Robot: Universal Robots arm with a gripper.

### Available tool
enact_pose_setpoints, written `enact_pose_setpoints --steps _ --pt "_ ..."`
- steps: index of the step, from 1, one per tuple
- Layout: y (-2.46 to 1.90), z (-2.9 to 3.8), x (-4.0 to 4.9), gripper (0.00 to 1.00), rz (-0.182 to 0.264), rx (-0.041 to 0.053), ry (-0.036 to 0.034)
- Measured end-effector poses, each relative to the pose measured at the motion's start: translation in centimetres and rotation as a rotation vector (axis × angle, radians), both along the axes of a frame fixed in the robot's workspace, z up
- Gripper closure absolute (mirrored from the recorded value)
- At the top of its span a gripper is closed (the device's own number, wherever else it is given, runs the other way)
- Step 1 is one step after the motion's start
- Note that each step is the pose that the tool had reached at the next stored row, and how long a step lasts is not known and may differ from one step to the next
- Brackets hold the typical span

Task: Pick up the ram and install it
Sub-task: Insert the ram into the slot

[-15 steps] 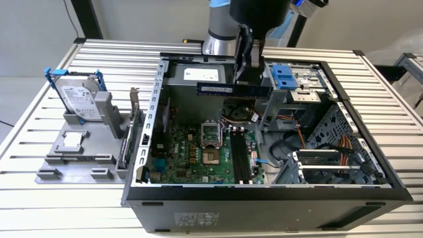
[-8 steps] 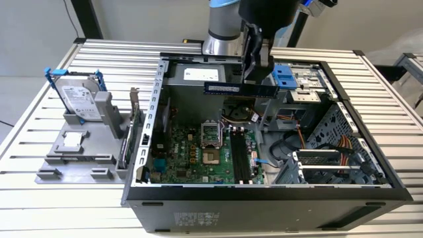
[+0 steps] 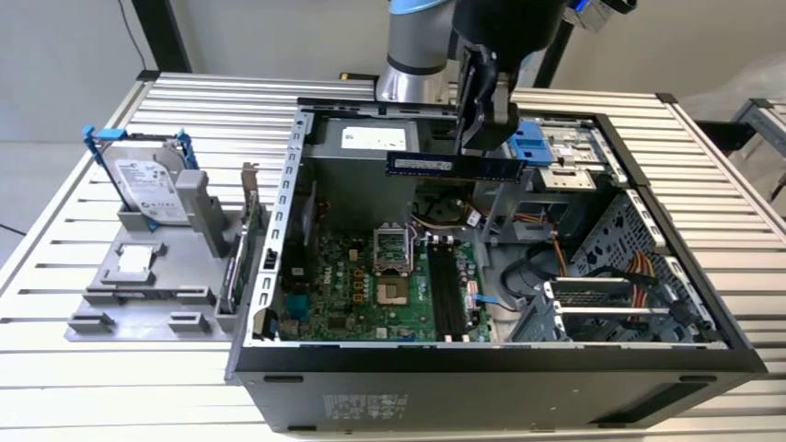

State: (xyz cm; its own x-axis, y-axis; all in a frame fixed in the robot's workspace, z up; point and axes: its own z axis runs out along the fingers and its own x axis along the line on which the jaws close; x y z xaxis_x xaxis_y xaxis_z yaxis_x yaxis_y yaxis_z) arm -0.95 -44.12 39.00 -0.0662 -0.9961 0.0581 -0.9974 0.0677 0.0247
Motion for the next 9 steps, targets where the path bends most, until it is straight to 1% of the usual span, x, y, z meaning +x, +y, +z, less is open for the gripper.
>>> enact_pose_setpoints --steps 9 --pt "0.0 0.0 -0.01 1.0 -0.003 0.0 0.0"
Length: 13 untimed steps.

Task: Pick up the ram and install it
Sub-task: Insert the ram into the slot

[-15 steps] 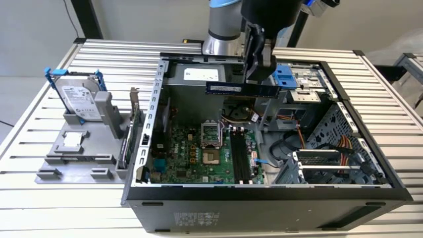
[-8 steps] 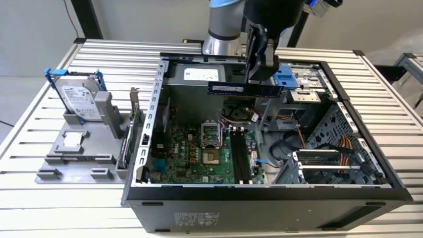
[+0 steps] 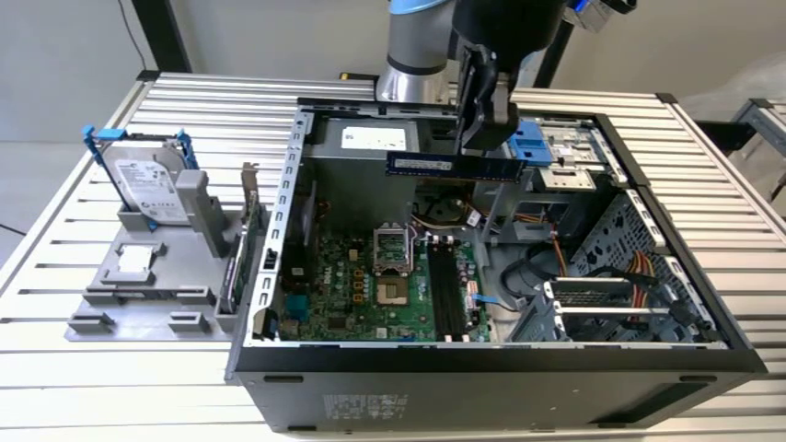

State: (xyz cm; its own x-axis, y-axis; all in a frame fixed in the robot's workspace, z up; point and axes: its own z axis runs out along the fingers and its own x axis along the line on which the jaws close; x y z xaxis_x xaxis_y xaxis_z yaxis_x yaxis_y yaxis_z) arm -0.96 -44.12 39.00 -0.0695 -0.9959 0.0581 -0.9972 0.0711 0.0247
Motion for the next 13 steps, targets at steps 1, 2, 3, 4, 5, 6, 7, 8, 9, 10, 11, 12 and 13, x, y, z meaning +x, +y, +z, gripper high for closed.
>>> enact_pose_setpoints --steps 1,2,3,4,5,6,7,8,9,10,11,12,13 --pt "0.0 0.0 0.0 1.0 -0.002 0.0 0.0" --pt "0.0 0.0 0.0 1.0 -0.005 0.0 0.0" --pt "0.0 0.0 0.0 1.0 -0.007 0.0001 0.0" --pt "0.0 0.0 0.0 1.0 -0.009 0.0 0.0" --pt "0.0 0.0 -0.01 1.0 -0.011 0.0 0.0" --pt "0.0 0.0 0.0 1.0 -0.013 0.0001 0.0" --pt "0.0 0.0 0.0 1.0 -0.014 0.0 -0.0001" --pt "0.0 0.0 0.0 1.0 -0.014 0.0 0.0" --pt "0.0 0.0 0.0 1.0 -0.014 0.0001 0.0" --pt "0.0 0.0 0.0 1.0 -0.015 0.0001 -0.0001" --pt "0.0 0.0 0.0 1.0 -0.015 0.0001 0.0" --pt "0.0 0.0 0.0 1.0 -0.015 0.0001 0.0" --pt "0.0 0.0 0.0 1.0 -0.015 0.0 -0.0001"
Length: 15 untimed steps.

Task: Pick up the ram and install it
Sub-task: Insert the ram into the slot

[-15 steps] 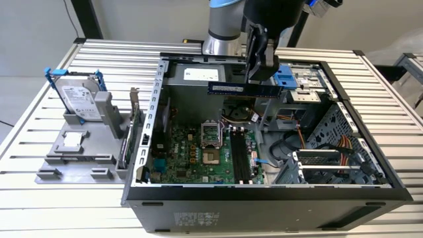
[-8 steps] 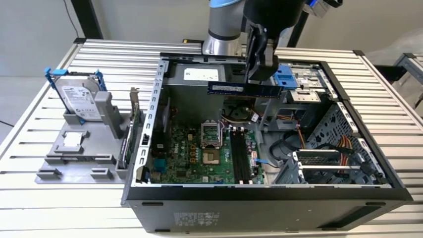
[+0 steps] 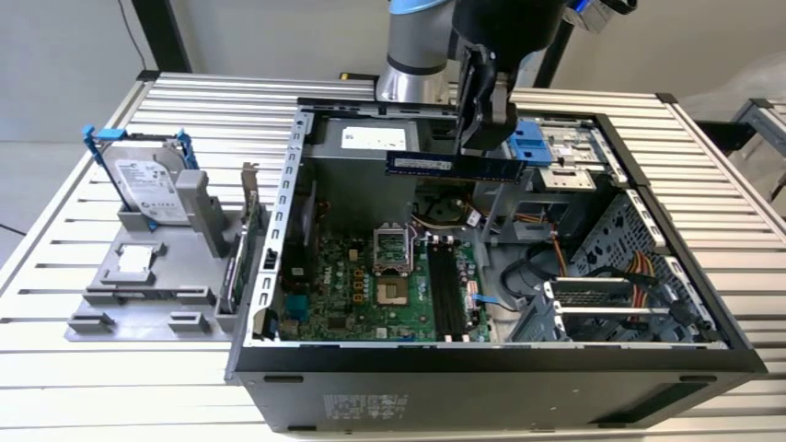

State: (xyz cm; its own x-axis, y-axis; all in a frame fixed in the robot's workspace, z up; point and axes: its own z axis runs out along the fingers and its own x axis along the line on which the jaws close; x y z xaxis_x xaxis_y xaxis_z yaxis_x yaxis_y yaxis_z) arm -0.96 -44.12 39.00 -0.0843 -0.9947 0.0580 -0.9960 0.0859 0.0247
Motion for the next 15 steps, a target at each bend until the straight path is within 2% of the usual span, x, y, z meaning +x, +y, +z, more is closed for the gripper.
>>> enact_pose_setpoints --steps 7,15 --pt "0.0 0.0 0.0 1.0 -0.003 0.0 0.0" --pt "0.0 0.0 0.0 1.0 -0.027 0.0 0.0"
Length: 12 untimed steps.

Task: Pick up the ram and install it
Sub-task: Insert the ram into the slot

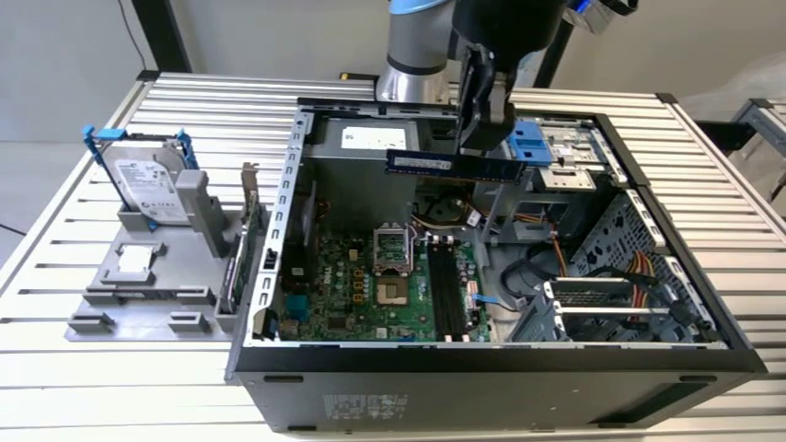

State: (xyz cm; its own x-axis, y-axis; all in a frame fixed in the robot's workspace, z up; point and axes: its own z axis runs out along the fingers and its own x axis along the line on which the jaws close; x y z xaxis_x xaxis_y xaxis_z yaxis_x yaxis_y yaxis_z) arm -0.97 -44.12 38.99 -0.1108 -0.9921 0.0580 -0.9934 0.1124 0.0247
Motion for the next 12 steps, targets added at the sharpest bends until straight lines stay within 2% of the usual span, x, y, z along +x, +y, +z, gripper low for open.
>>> enact_pose_setpoints --steps 12 --pt "0.0 0.0 0.0 1.0 -0.034 -0.0001 0.0"
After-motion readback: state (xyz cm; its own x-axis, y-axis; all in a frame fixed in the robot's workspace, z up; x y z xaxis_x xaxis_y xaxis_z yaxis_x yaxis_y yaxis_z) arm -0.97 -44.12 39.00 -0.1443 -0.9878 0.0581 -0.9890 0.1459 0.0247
